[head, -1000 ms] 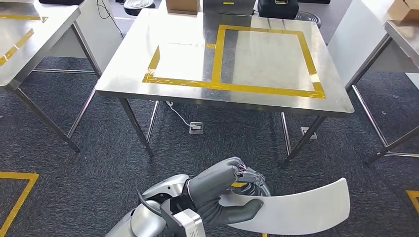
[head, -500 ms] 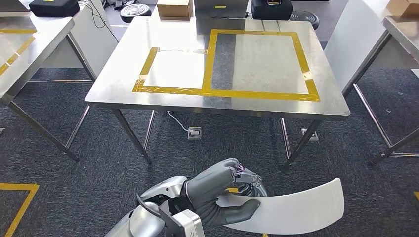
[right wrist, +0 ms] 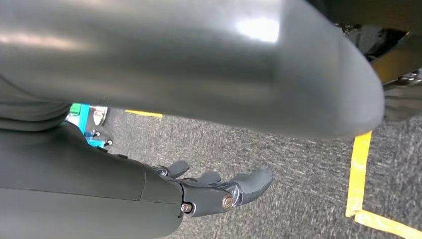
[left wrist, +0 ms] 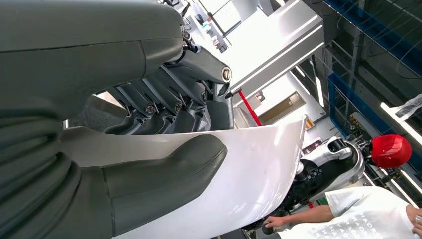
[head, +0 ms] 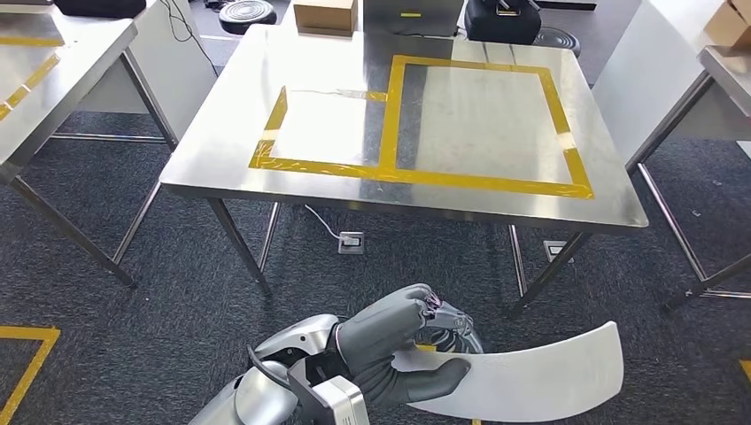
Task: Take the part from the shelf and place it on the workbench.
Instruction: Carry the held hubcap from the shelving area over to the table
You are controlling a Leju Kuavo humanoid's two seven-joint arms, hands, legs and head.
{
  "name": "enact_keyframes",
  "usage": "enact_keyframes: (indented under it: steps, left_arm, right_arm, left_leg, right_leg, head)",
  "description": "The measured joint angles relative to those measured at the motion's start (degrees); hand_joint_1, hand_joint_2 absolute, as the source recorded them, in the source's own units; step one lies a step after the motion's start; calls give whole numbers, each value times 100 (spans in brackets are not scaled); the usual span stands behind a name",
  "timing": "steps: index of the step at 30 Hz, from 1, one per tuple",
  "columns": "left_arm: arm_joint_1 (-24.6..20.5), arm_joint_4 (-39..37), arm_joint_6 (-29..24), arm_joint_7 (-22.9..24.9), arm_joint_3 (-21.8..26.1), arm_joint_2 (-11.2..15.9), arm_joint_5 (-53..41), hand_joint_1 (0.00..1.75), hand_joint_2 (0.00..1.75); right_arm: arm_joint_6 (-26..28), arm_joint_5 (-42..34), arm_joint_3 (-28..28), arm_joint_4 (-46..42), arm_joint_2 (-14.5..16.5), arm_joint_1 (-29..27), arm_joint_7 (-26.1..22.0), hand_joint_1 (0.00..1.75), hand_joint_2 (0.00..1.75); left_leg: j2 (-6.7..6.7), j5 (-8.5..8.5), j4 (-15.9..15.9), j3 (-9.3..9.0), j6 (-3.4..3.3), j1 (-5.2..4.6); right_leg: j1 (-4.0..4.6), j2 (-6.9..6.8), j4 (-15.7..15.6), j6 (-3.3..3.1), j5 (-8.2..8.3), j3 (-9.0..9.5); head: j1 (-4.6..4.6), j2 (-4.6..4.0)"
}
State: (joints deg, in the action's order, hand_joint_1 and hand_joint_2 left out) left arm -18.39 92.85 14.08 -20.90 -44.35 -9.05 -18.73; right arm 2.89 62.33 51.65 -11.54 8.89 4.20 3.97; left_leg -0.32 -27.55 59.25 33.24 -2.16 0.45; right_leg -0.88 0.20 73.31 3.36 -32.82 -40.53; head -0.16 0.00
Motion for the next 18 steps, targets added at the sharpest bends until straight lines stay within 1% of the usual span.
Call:
enact_keyframes:
  steps: [1,2,3,4,5,6,8,9,10,11,12,13,14,15,16,17,18]
  left_arm:
    - [-1,1,0,0,-1,-3,0,175,175]
    - [-2,3,0,0,-1,-9,0,175,175]
    - [-5,7,1,1,-2,-16,0,175,175]
    - [-9,10,1,3,-2,-23,-2,175,175]
    - [-12,13,2,5,-3,-28,-4,175,175]
    - [-14,14,2,7,-3,-30,-7,175,175]
    - [-19,19,2,9,-5,-36,-11,175,175]
    - [-26,26,2,8,-5,-39,-13,175,175]
    - [-33,33,2,8,-6,-43,-14,175,175]
    - [-37,37,2,8,-7,-41,-16,175,175]
    - [-41,36,2,8,-8,-35,-16,175,175]
    - [-40,27,2,9,-11,-27,-17,175,175]
    - [-39,16,3,9,-17,-19,-17,175,175]
    - [-39,8,3,9,-25,-15,-18,175,175]
    - [-40,3,4,9,-33,-14,-18,175,175]
    - [-42,1,5,9,-39,-15,-17,175,175]
    - [-44,1,6,9,-44,-16,-17,175,175]
  right_arm:
    - [0,-1,0,0,-2,0,14,0,0]
    - [0,-3,0,0,-3,1,34,0,0]
    - [0,-5,0,0,-5,4,53,0,0]
    - [0,-7,0,0,-6,8,69,0,0]
    - [0,-9,0,0,-6,10,81,0,0]
    - [0,-10,0,0,-6,10,85,0,0]
    - [1,-12,0,0,-6,5,85,0,0]
    - [2,-14,0,0,-6,4,85,0,0]
    - [3,-17,0,0,-6,5,84,0,0]
    - [3,-26,0,0,-6,6,84,0,0]
    - [4,-36,0,0,-6,7,83,0,0]
    - [4,-47,0,0,-6,7,79,0,0]
    - [4,-56,1,0,-6,5,74,0,0]
    - [4,-61,1,0,-6,2,70,0,0]
    - [4,-64,2,0,-6,1,67,0,0]
    - [3,-68,2,0,-5,-1,66,0,0]
    - [3,-73,2,0,-5,0,66,0,0]
  left_leg:
    - [-5,-33,0,-48,14,1]
    - [-6,-67,0,-94,35,2]
    - [-9,-103,5,-129,64,-9]
    - [-9,-132,5,-151,95,-18]
    - [-9,-155,0,-162,127,-27]
    - [-10,-171,-14,-174,160,-33]
    - [-5,-206,-15,-201,222,-26]
    - [-2,-263,79,-170,253,-22]
    - [0,-370,297,-71,281,-19]
    - [2,-514,633,99,302,-12]
    - [3,-670,1031,323,318,-10]
    - [3,-770,1390,544,329,-8]
    - [3,-767,1595,699,333,-8]
    - [3,-645,1587,754,330,-7]
    - [4,-422,1355,696,318,-7]
    - [5,-156,976,560,299,-7]
    - [6,45,592,410,275,-11]
  right_leg:
    - [-4,-1,-337,-11,258,108]
    - [-6,-5,-764,-28,505,270]
    - [6,-6,-1129,-58,659,422]
    - [19,-6,-1366,-92,730,524]
    - [35,-4,-1467,-129,724,569]
    - [53,1,-1475,-168,692,578]
    - [39,6,-1494,-242,676,608]
    - [27,5,-1511,-284,666,638]
    - [12,3,-1528,-322,657,674]
    - [9,-2,-1535,-352,638,707]
    - [12,-4,-1535,-373,613,732]
    - [15,-4,-1534,-381,590,758]
    - [18,-1,-1532,-381,563,788]
    - [19,3,-1531,-376,534,825]
    - [19,10,-1529,-365,500,871]
    - [20,16,-1527,-350,463,917]
    - [30,20,-1518,-326,422,954]
  head:
    - [2,0]
    - [5,0]
    - [8,0]
    - [9,0]
    - [9,0]
    - [8,0]
    - [6,0]
    - [-2,0]
    - [-12,0]
    - [-21,0]
    - [-31,0]
    - [-34,0]
    - [-36,0]
    - [-39,0]
    - [-42,0]
    - [-45,0]
    - [-50,0]
